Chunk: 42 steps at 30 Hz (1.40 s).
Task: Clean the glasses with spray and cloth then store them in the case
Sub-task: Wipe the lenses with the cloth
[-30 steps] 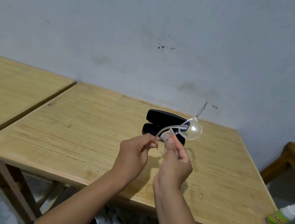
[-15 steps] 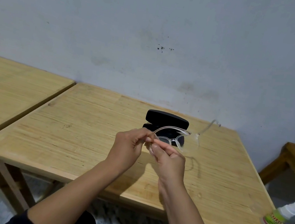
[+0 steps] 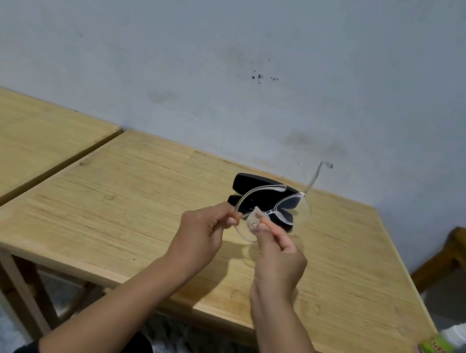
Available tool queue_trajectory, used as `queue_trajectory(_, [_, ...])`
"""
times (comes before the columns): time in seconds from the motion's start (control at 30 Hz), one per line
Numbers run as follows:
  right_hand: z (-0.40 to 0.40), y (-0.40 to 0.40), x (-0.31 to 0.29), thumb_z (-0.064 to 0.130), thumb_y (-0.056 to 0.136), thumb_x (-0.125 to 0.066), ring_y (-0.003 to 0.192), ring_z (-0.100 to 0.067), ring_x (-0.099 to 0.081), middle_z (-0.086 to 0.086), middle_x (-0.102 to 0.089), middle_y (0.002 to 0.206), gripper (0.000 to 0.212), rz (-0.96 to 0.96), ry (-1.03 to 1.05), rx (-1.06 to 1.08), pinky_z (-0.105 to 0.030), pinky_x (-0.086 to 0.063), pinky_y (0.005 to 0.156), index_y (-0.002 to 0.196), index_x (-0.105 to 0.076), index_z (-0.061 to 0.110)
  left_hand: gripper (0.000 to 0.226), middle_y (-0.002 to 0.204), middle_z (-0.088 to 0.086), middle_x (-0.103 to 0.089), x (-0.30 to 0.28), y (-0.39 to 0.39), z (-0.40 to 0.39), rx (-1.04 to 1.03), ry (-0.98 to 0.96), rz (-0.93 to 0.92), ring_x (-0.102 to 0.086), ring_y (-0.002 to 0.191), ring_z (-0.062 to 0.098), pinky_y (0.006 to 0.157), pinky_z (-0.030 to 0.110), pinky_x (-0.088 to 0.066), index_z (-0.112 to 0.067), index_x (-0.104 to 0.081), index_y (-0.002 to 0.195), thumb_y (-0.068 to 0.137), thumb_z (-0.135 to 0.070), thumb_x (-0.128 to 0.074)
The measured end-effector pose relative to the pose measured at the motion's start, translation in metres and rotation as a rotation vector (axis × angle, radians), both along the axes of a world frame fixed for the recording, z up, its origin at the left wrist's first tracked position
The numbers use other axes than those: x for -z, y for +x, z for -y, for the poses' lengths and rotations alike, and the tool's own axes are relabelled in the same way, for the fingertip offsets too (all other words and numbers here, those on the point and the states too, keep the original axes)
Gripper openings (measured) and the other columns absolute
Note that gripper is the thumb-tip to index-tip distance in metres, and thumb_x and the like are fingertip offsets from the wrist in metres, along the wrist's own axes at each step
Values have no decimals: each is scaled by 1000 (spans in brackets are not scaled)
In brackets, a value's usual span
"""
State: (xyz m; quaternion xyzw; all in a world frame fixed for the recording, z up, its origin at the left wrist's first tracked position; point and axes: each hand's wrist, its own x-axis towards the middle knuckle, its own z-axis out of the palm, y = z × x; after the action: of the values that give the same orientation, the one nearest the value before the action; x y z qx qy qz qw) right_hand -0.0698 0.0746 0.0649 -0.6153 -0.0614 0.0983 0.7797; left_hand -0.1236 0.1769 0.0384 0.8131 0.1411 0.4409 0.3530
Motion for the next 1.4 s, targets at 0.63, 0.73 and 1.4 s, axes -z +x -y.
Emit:
queue_trajectory(0.63, [0, 4, 6, -2, 84, -62, 86, -9, -70, 1, -75, 83, 27, 107, 63, -162, -13, -51, 72, 77, -71, 22, 31, 76, -5, -68, 1, 6, 9, 40, 102, 94, -62, 72, 3, 62, 9, -45, -26, -58, 80, 80, 5, -54])
queue_trajectory(0.73, [0, 7, 7, -1, 83, -63, 81, -8, -70, 6, -75, 76, 30, 164, -11, -168, -14, -51, 71, 72, -71, 26, 33, 76, -8, -65, -3, 6, 12, 56, 139, 71, -56, 69, -2, 63, 1, -37, -26, -58, 81, 78, 7, -56])
queue_trajectory(1.4, [-5, 2, 10, 7, 85, -65, 87, 7, -65, 21, -72, 83, 22, 130, 6, 163, -9, -51, 76, 87, -71, 27, 22, 85, -10, -68, 4, 4, 17, 71, 59, 62, -64, 84, -1, 74, 7, -48, -19, -63, 80, 84, -5, -47])
